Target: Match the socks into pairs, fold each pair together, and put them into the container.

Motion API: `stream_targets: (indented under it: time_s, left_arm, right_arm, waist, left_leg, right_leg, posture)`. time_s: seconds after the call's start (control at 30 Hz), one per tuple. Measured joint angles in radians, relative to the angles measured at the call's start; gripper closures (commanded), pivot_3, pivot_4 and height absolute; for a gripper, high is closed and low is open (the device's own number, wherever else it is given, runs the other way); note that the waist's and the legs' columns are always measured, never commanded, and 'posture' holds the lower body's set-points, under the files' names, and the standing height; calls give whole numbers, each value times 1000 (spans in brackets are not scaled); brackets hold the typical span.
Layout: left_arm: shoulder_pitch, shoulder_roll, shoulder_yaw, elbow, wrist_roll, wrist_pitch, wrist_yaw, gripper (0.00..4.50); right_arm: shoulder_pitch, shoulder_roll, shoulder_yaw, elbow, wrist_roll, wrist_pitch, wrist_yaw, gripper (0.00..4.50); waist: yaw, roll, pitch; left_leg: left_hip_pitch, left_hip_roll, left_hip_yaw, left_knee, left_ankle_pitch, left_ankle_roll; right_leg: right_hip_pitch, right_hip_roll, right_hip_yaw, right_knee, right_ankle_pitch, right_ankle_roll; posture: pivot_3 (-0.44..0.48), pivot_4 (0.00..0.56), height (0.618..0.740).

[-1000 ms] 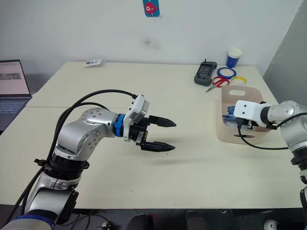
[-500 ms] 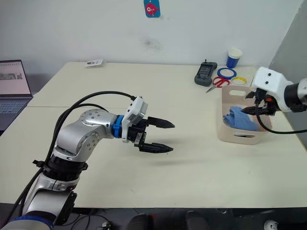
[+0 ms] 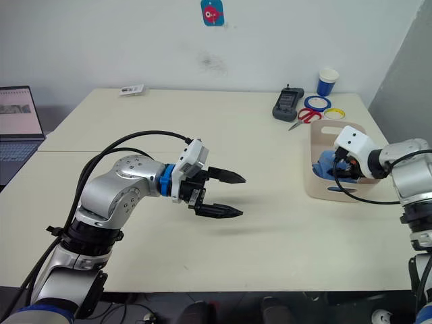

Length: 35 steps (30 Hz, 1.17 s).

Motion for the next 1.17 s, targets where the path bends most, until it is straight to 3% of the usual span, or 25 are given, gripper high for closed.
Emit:
stream_targets:
  time_s: [0.2,0.37,0.47,0.57,0.63,0.67,0.7,0.87,1.17]
  left_arm:
    - [48,52,7,-1,5,-7,21,0]
    - [148,162,105,3,10,11,83,0]
    - [263,215,189,7,60,-36,168,0]
    - [437,250,289,47,134,-104,278,0]
    - [497,221,341,51,162,-150,358,0]
    - [522,202,367,50,177,-179,398,0]
    - [552,179,396,49,204,-226,458,0]
    - [685,111,470,49,281,-356,622,0]
    - [756,84,509,66,282,-393,673,0]
  right_arm:
    - [3,-36,-95,-85,23,-6,-53,1790]
    - [65,-17,-348,-403,211,103,-76,1790]
    - [212,82,-434,-688,329,227,-146,1790]
    - [456,270,-419,-962,405,333,-272,1191]
    - [551,318,-395,-1030,416,351,-327,501]
    - [590,326,-390,-1058,414,347,-344,129]
    - [633,326,-384,-1082,399,326,-364,56]
    - [786,353,-390,-1069,337,222,-453,56]
    - [987,344,-315,-987,190,-15,-491,56]
  waist:
    - [1,2,1]
    - [-4,2,1]
    - [-5,-1,-1]
    - [-9,-2,-1]
    - [-3,-1,1]
    - [1,-1,1]
    - [5,-2,0]
    - [5,-6,-2]
    - [-3,-7,-2]
  left_leg:
    - [0,0,0,0,0,0]
    - [1,2,-3,-1,0,0]
    - [3,4,-5,-1,0,0]
    - [1,9,-9,-2,0,0]
    - [0,5,-7,-2,0,0]
    - [1,3,-6,-2,0,0]
    - [0,2,-5,-2,0,0]
    - [0,-1,-3,-1,0,0]
    - [2,1,-2,-3,0,0]
  right_leg:
    - [-1,0,0,1,0,0]
    - [-1,1,-2,3,0,0]
    - [1,1,-3,3,-1,-1]
    - [-1,-1,-4,5,-2,-2]
    - [-2,-5,-3,4,-2,-2]
    - [-1,-7,-4,5,-3,-1]
    - [0,-9,-4,3,-3,-1]
    - [0,-13,-2,1,-3,1]
    - [0,-11,-3,2,-4,0]
  posture:
    - [0,150,732]
    - [0,150,732]
    - [0,150,732]
    - [0,150,732]
    - [0,150,732]
    - [0,150,732]
    - [0,150,732]
    - [0,150,732]
    - [0,150,732]
